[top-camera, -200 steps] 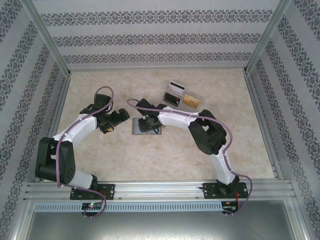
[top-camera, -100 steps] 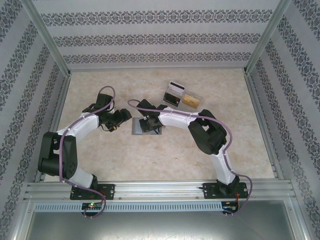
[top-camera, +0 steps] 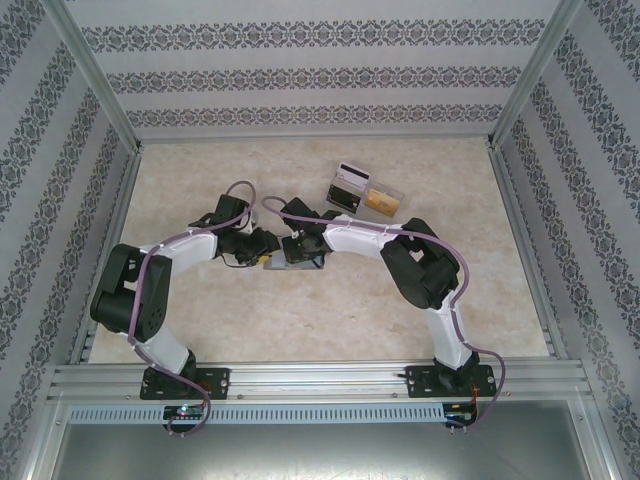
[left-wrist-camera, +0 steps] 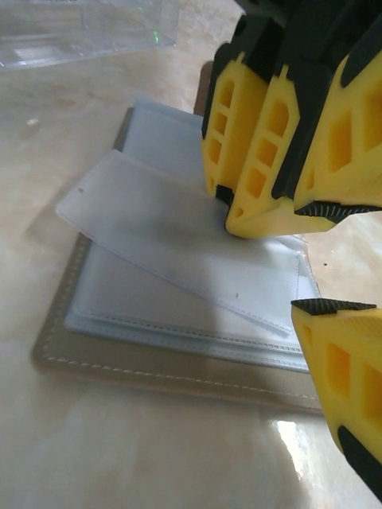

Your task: Take the credit cards out of the card holder

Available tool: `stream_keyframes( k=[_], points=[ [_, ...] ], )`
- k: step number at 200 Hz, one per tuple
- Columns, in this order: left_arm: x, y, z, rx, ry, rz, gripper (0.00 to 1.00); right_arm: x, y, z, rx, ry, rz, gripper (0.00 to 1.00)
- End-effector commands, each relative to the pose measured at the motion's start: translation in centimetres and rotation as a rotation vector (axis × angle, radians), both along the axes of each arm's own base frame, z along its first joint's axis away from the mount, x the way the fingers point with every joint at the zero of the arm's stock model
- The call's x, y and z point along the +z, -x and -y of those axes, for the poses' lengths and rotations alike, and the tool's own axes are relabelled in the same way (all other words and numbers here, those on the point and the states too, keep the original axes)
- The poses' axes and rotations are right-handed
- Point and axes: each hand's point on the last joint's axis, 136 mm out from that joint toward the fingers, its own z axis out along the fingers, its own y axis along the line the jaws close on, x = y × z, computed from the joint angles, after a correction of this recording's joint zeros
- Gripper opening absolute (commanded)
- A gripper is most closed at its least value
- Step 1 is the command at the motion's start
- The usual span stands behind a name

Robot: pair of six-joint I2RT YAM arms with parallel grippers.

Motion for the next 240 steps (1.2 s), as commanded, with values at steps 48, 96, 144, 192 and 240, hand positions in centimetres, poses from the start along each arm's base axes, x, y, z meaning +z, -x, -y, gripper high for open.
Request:
stream_keyframes(
  k=[48, 96, 144, 192, 240],
  points=[
    [-1.6, -0.3, -1.4, 0.039, -0.117, 0.003, 0.32, -1.4, 1.0, 1.9, -0.033, 0.038, -0.066, 0.21],
    [-1.8, -0.5, -0.2, 0.013, -0.052, -0.004, 0.31, -1.5, 1.0, 1.9, -0.039, 0.026, -0.077, 0.21],
    [-1.5, -0.7, 0.6, -0.008, -0.008, 0.003, 0.29, -1.5, 1.1, 2.0, -0.040, 0.018, -0.085, 0.21],
    [-1.5, -0.7, 0.9, -0.022, 0.003, 0.000, 0.21, -1.1, 1.0, 1.8, -0.044, -0.004, -0.091, 0.21],
    [-1.2, -1.1, 1.7, -0.033, 0.045, 0.008, 0.23, 3.6, 0.6, 0.6, -0.020, -0.153, -0.056, 0.32]
  ],
)
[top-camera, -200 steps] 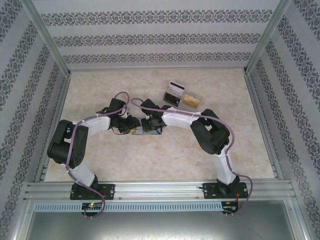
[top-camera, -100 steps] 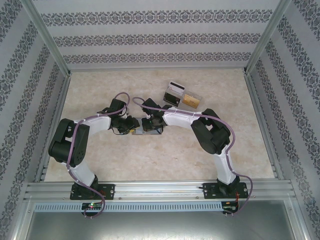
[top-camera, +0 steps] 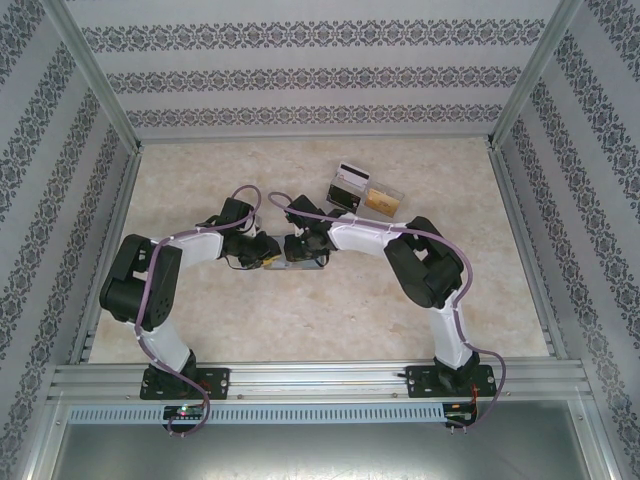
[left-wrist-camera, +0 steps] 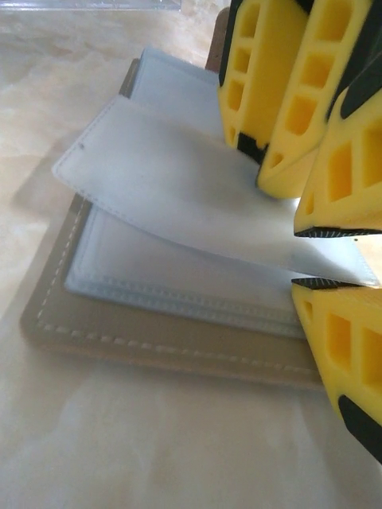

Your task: Take the credit cards out of the card holder

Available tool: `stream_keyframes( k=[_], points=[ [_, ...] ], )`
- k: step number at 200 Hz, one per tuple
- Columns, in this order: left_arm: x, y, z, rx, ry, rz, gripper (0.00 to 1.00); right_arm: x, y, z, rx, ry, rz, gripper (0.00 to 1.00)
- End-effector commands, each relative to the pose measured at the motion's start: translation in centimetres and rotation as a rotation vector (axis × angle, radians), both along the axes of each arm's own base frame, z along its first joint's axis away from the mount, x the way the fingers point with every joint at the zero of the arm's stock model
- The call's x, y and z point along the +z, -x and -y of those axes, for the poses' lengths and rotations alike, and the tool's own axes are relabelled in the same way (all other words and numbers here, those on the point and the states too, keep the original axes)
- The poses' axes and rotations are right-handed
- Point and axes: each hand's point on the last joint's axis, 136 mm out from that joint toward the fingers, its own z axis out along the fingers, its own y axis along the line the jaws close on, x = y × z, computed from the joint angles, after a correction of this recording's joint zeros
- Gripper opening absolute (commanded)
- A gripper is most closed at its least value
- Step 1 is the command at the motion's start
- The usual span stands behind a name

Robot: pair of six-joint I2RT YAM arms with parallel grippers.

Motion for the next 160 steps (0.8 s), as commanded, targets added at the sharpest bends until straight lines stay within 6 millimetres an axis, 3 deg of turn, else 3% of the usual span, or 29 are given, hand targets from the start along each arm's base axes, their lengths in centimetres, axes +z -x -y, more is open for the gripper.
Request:
stream_keyframes(
  k=[1, 44, 111, 135, 160],
  points=[
    [1.0, -0.9, 1.3, -0.024, 0.050, 0.039, 0.23, 3.2, 0.5, 0.4, -0.002, -0.072, 0.001, 0.32],
    [3.0, -1.6, 3.1, -0.057, 0.136, 0.086, 0.29, 8.0, 0.3, 1.9, -0.047, -0.169, 0.082, 0.42],
    [6.3, -2.2, 7.9, -0.155, 0.206, 0.170, 0.43, 10.6, 0.0, 8.5, -0.221, -0.155, 0.204, 0.51],
    [5.5, -2.8, 9.0, -0.163, 0.172, 0.154, 0.49, 11.5, 0.0, 10.0, -0.254, -0.158, 0.240, 0.52],
    [4.0, -3.4, 8.8, -0.137, 0.133, 0.117, 0.52, 11.7, 0.3, 10.4, -0.261, -0.162, 0.237, 0.52]
  ],
)
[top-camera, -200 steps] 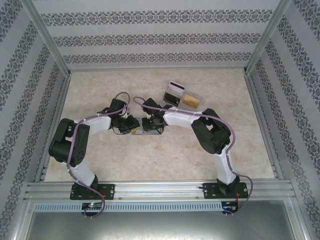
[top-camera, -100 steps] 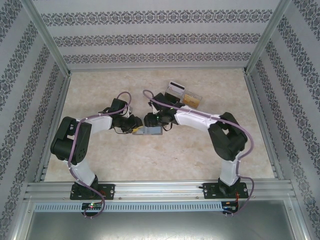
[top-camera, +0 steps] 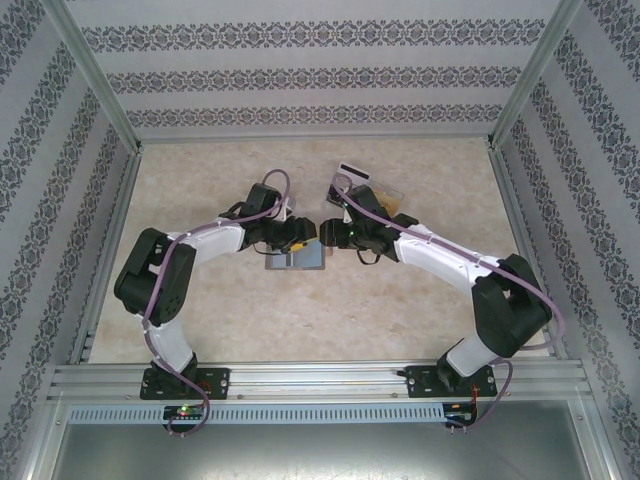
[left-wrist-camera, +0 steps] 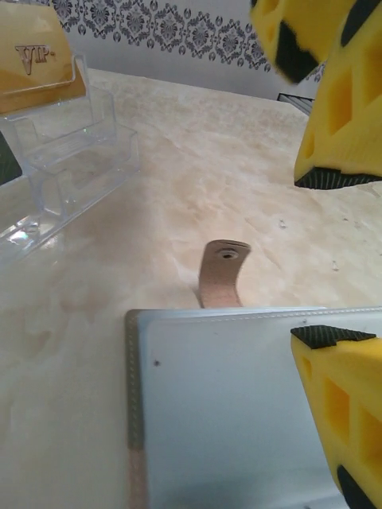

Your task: Take the credit cards out of the card holder

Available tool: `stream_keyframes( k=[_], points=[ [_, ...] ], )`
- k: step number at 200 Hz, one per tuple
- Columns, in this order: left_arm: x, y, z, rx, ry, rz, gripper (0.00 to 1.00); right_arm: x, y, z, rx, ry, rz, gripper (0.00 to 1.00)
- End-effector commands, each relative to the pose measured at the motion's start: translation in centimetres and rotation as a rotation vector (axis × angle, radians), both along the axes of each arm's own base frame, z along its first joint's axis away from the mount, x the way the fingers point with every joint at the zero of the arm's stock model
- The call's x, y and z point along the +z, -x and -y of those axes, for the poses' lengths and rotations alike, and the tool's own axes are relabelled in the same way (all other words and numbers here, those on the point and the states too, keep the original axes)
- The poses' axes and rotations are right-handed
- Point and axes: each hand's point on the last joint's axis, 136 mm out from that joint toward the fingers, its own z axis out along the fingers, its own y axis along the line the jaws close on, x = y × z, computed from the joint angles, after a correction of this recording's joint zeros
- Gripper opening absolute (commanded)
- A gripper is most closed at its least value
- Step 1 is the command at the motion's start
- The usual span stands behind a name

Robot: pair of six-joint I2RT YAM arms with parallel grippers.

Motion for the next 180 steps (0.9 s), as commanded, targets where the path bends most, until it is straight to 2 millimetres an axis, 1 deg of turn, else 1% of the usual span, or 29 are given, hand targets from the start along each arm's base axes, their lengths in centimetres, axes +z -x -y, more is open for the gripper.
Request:
stream_keyframes(
  k=[1, 19, 27, 36, 51, 79, 94, 115, 133, 148, 163, 180],
  points=[
    [-1.4, -0.7, -0.1, 0.029, -0.041, -0.027, 0.52, 1.2, -0.3, 0.6, -0.035, -0.016, 0.042, 0.52],
    [-1.7, -1.0, 0.2, 0.032, -0.038, -0.035, 0.45, 1.1, -0.1, 0.3, -0.024, -0.020, 0.031, 0.51],
    [-1.7, -1.2, 0.4, 0.031, -0.023, -0.041, 0.44, 1.0, -0.1, 0.1, -0.016, -0.021, 0.029, 0.50],
    [-2.2, -1.2, 0.5, 0.030, -0.027, -0.056, 0.42, 1.1, -0.1, -0.2, -0.009, -0.022, 0.030, 0.49],
    [-3.0, -1.3, 0.2, 0.037, -0.051, -0.067, 0.38, 1.2, -0.1, -0.7, 0.004, -0.014, 0.032, 0.48],
    [-4.6, -1.1, -0.6, 0.041, -0.115, -0.103, 0.36, 1.2, -0.2, -1.5, 0.013, -0.006, 0.035, 0.48],
    [-4.4, -1.1, -0.5, 0.030, -0.097, -0.108, 0.35, 1.1, -0.4, -2.1, 0.017, -0.001, 0.033, 0.48],
    [-2.4, -1.4, -0.8, 0.023, -0.070, -0.079, 0.37, 0.7, -0.5, -3.0, 0.030, 0.006, 0.024, 0.48],
    [-0.5, -1.8, -2.3, 0.045, -0.063, -0.043, 0.40, 0.2, -0.5, -3.8, 0.042, 0.018, 0.019, 0.47],
    [0.9, -1.9, -4.0, 0.071, -0.064, -0.016, 0.46, -0.6, -0.3, -4.6, 0.063, 0.038, 0.006, 0.47],
    [1.2, -1.6, -6.3, 0.106, -0.100, -0.016, 0.54, -1.7, -0.1, -5.4, 0.087, 0.071, -0.008, 0.48],
    [0.4, -0.9, -9.3, 0.174, -0.148, -0.045, 0.60, -3.1, -0.1, -6.4, 0.122, 0.128, -0.025, 0.49]
  ],
)
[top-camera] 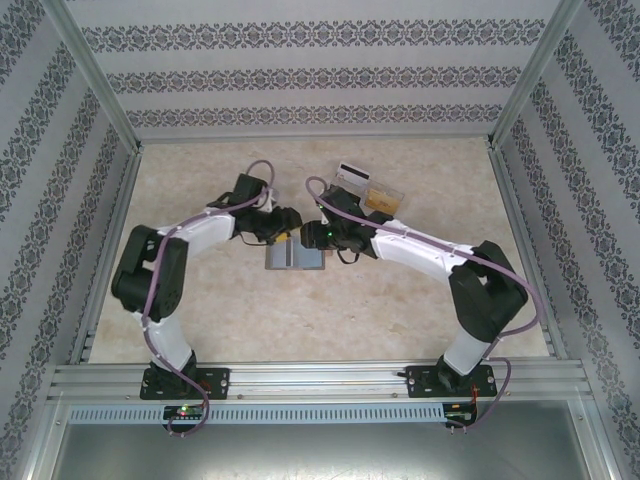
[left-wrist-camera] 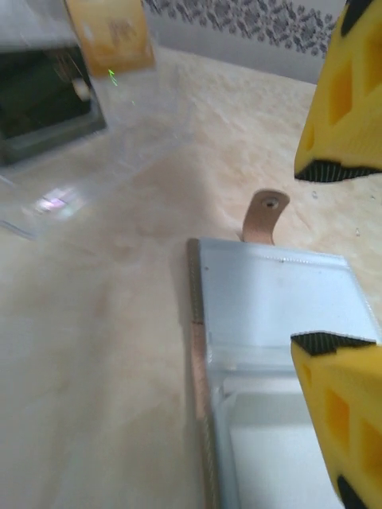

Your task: Take the credit cards out of the card holder

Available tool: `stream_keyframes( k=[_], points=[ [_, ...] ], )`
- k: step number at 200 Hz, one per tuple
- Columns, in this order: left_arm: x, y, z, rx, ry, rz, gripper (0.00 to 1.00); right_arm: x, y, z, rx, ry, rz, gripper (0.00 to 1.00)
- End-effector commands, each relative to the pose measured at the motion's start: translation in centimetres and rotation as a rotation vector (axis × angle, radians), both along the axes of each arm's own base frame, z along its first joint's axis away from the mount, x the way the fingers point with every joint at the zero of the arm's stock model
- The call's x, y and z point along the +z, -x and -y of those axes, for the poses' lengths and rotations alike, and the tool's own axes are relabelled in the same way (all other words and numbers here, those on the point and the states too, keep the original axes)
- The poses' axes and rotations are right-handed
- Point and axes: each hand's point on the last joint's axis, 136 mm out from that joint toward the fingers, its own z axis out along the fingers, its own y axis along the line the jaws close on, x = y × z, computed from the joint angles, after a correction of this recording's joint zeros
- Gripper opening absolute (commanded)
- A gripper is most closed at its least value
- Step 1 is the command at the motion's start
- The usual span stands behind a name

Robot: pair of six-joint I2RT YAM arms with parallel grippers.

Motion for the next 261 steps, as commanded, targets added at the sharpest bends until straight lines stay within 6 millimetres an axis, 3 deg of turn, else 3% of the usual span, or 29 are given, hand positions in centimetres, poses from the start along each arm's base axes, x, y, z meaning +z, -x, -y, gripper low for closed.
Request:
stream_keyframes(
  k=[1, 24, 48, 94, 128, 207, 261],
  points=[
    [-0.8, 1.7, -4.0, 0.057, -0.077, -0.042, 0.61, -1.7, 0.0, -1.1, 0.036, 0.090, -0.010, 0.49],
    [-2.0, 2.7, -7.3, 0.141, -0.105, -0.082, 0.68, -3.9, -0.2, -2.4, 0.075, 0.173, -0.033, 0.53],
    [-2.2, 3.6, -8.3, 0.163, -0.102, -0.097, 0.70, -5.8, -0.5, -3.3, 0.103, 0.254, -0.041, 0.57],
    [-2.2, 4.5, -7.5, 0.127, -0.059, -0.113, 0.67, -8.5, -0.8, -3.5, 0.112, 0.388, -0.047, 0.56],
    [-2.4, 4.8, -7.0, 0.108, -0.044, -0.122, 0.56, -10.3, -0.2, -3.0, 0.110, 0.415, -0.087, 0.53],
    [-3.5, 5.1, -4.6, 0.032, -0.042, -0.140, 0.38, -11.9, 0.0, -1.7, 0.087, 0.425, -0.117, 0.43],
    [-5.3, 4.9, -3.8, 0.020, -0.061, -0.178, 0.36, -12.2, 0.1, -1.7, 0.084, 0.377, -0.144, 0.40]
  ],
)
